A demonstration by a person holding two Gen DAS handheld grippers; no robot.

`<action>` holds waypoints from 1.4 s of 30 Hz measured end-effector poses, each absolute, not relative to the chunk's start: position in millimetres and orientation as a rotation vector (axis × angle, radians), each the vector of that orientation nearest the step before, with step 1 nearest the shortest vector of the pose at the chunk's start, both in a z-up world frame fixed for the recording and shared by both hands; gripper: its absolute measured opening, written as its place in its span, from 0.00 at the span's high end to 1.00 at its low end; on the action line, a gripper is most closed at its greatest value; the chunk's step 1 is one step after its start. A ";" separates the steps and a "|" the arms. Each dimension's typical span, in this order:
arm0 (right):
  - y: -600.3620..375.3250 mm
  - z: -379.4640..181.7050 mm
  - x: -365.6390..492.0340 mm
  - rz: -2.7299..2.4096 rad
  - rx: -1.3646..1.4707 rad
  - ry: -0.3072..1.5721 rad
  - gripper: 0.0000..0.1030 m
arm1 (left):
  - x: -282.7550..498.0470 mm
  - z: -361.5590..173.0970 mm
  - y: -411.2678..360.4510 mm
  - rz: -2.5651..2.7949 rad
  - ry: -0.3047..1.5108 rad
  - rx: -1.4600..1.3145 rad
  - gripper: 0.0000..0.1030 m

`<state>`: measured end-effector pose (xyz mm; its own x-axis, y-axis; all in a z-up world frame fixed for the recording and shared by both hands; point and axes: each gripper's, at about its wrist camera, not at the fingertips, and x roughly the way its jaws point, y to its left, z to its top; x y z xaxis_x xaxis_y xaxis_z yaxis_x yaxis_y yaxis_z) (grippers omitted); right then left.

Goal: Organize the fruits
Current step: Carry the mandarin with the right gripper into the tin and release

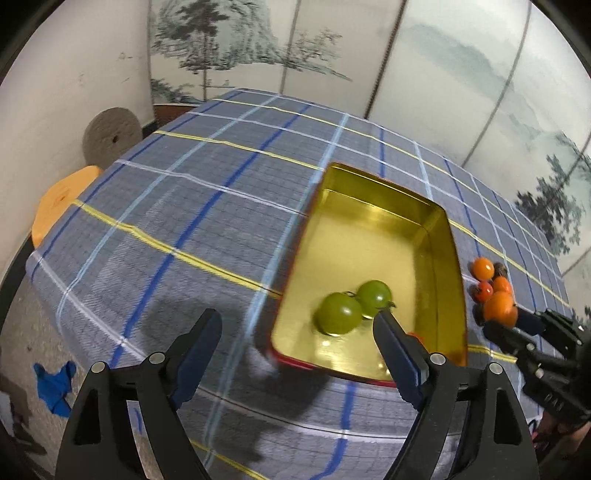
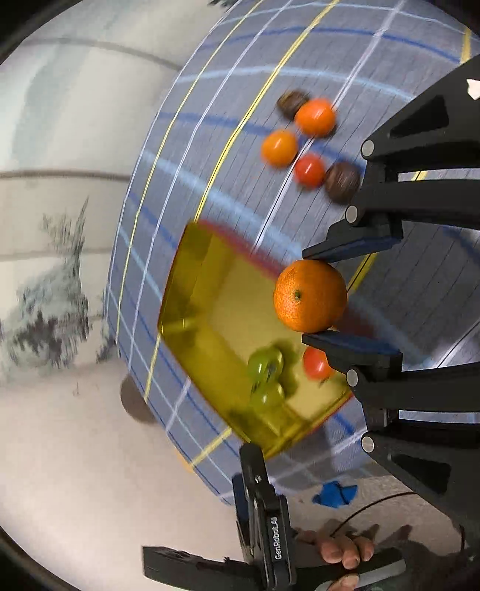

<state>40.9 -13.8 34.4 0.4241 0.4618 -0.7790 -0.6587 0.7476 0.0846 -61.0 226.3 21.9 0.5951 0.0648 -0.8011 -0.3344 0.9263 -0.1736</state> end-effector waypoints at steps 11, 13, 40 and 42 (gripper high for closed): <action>54.2 10.4 46.0 0.815 -0.339 0.950 0.67 | -73.2 21.0 250.1 0.292 0.905 -0.355 0.18; 58.1 6.2 48.1 0.817 -0.344 0.963 0.67 | -74.2 19.9 252.4 0.295 0.906 -0.357 0.18; 67.4 -7.6 50.3 0.785 -0.393 0.985 0.54 | -73.5 9.7 245.5 0.283 0.935 -0.345 0.18; 64.1 -3.4 48.1 0.788 -0.385 0.976 0.54 | -72.7 10.0 242.7 0.278 0.935 -0.342 0.18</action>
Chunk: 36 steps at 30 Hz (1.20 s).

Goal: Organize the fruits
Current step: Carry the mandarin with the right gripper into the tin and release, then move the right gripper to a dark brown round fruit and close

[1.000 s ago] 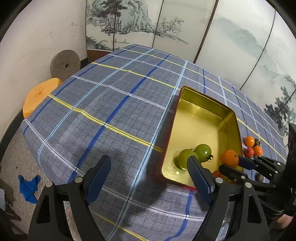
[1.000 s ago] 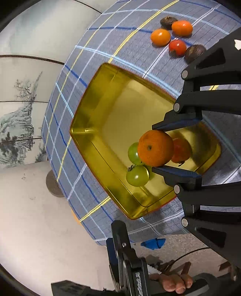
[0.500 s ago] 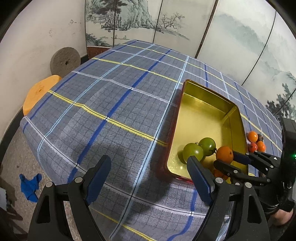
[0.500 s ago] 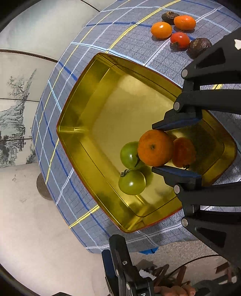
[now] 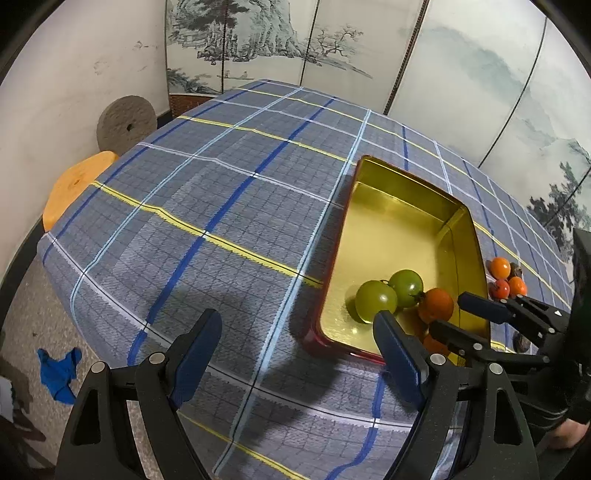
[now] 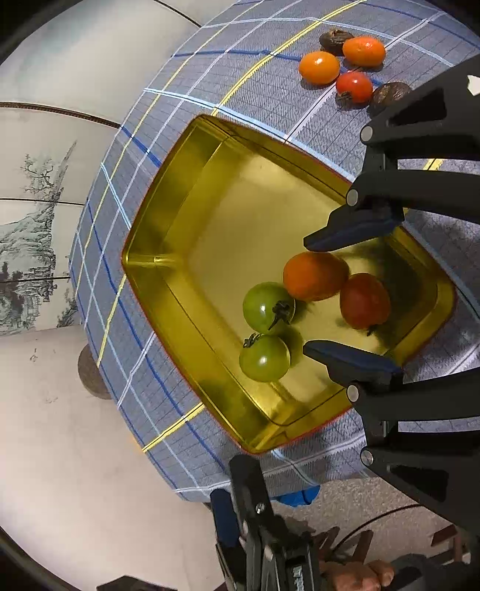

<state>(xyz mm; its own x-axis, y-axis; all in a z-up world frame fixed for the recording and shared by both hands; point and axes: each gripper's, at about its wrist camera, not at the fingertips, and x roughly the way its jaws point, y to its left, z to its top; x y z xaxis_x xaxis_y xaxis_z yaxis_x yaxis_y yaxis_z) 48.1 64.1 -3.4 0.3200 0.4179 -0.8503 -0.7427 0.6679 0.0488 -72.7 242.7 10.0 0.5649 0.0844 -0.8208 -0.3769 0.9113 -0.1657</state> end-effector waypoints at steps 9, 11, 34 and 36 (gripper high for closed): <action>24.2 26.0 30.1 0.774 -0.337 0.909 0.51 | -71.6 24.0 217.5 0.247 0.892 -0.292 0.18; 7.4 30.9 27.7 0.744 -0.329 0.897 0.50 | -69.4 26.0 209.4 0.226 0.892 -0.286 0.18; -142.3 -16.4 49.2 0.403 -0.199 1.004 0.50 | -37.7 26.0 114.3 0.020 0.938 -0.173 0.18; -141.7 -19.9 52.2 0.400 -0.202 1.003 0.50 | -34.5 26.1 104.8 0.001 0.941 -0.161 0.18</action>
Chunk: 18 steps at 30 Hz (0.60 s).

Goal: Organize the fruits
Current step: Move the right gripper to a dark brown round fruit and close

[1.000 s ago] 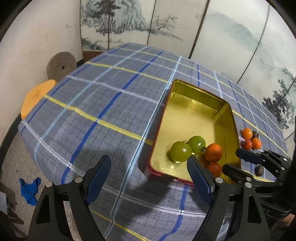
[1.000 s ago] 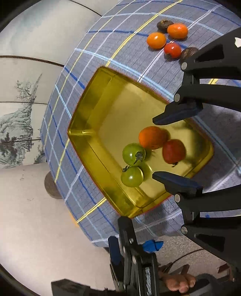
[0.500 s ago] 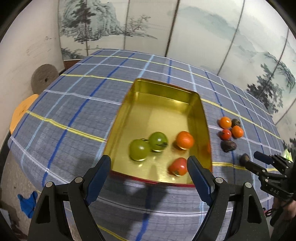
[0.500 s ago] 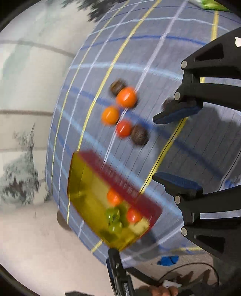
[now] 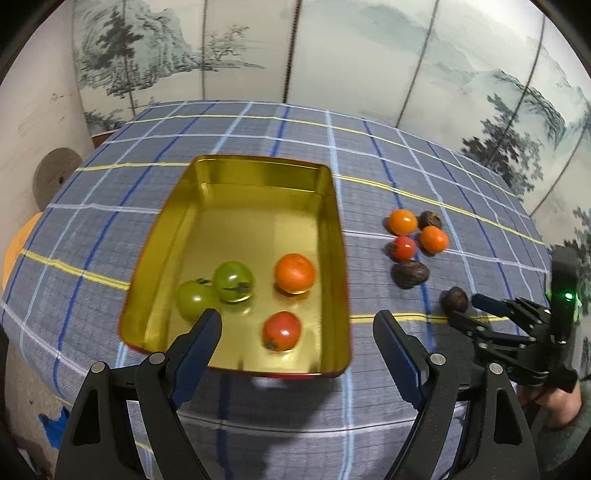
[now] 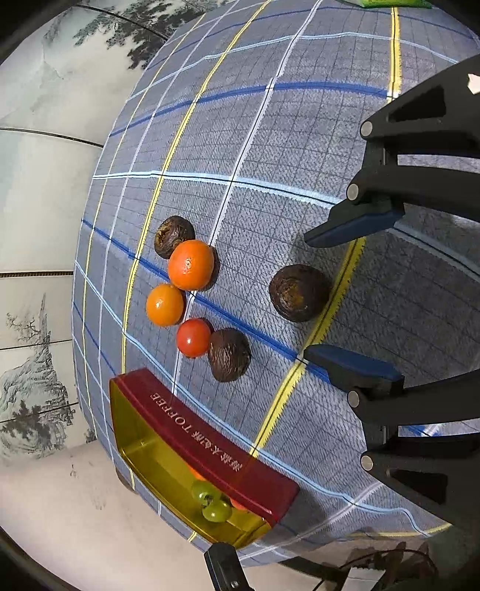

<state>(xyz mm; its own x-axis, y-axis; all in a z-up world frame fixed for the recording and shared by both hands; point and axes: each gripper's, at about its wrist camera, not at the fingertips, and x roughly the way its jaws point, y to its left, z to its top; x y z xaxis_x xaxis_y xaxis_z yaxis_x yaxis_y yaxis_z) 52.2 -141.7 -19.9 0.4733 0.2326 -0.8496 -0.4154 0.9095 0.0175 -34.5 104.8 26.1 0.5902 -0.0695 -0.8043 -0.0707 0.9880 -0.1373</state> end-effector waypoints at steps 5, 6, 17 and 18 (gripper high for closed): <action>-139.4 -26.8 59.8 0.395 -0.195 1.006 0.50 | -27.2 26.7 85.9 -0.040 0.942 -0.139 0.18; -138.4 -28.0 60.9 0.397 -0.197 1.006 0.50 | -25.2 26.3 82.5 -0.045 0.944 -0.135 0.18; -131.3 -32.8 60.4 0.410 -0.251 0.996 0.50 | -12.3 17.9 67.8 -0.059 0.976 -0.125 0.18; -130.8 -33.2 60.1 0.410 -0.257 0.993 0.50 | -11.7 17.4 67.3 -0.060 0.978 -0.125 0.18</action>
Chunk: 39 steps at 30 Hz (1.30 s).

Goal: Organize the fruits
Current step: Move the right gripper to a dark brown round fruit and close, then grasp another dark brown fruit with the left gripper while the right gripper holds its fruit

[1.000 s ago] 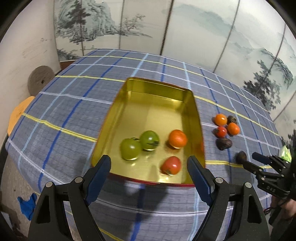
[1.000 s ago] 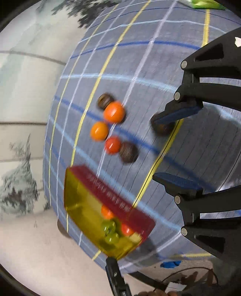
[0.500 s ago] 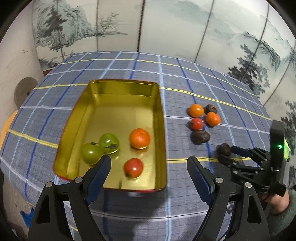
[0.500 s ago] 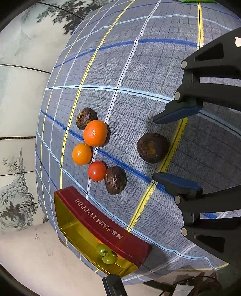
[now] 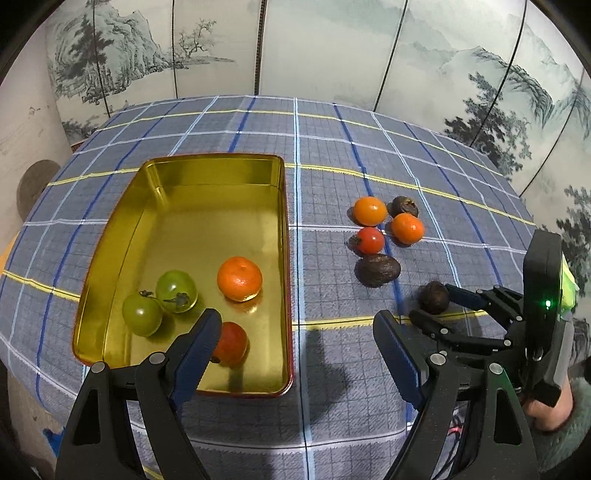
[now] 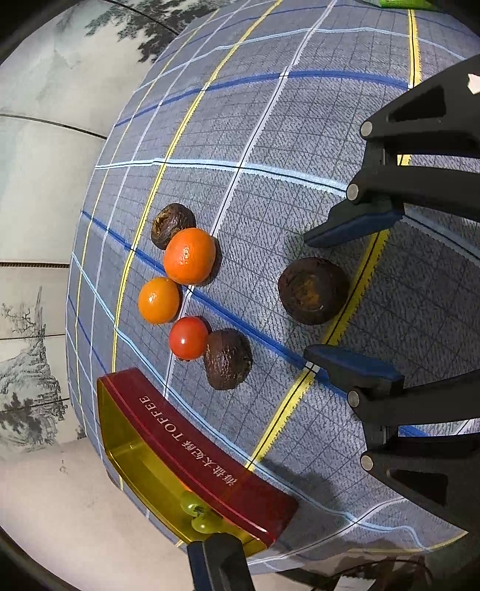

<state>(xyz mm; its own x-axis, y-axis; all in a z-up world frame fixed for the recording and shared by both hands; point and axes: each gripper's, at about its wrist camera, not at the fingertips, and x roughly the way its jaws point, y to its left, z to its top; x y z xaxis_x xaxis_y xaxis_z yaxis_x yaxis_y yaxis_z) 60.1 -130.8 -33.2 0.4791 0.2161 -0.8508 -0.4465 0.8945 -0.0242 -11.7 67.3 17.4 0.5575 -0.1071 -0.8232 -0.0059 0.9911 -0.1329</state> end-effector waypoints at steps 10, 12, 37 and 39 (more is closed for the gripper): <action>-130.1 -33.0 58.8 0.416 -0.265 0.964 0.63 | -3.1 20.3 57.9 -0.076 0.979 -0.112 0.18; -130.2 -32.5 59.0 0.412 -0.265 0.960 0.69 | -1.2 20.7 55.7 -0.082 0.980 -0.114 0.18; -237.8 -31.1 97.0 0.231 -0.172 0.915 0.69 | 30.7 9.2 9.8 -0.142 1.029 -0.109 0.18; -242.3 -31.6 96.7 0.245 -0.176 0.910 0.69 | 35.3 6.8 6.8 -0.141 1.035 -0.115 0.18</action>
<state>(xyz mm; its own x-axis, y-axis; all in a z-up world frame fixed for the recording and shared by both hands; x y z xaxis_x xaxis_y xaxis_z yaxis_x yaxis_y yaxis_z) 96.7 -242.3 -31.6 0.5887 0.1348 -0.7970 -0.2832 0.9579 -0.0472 35.3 6.8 6.8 0.5032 -0.1708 -0.8471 0.0624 0.9849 -0.1615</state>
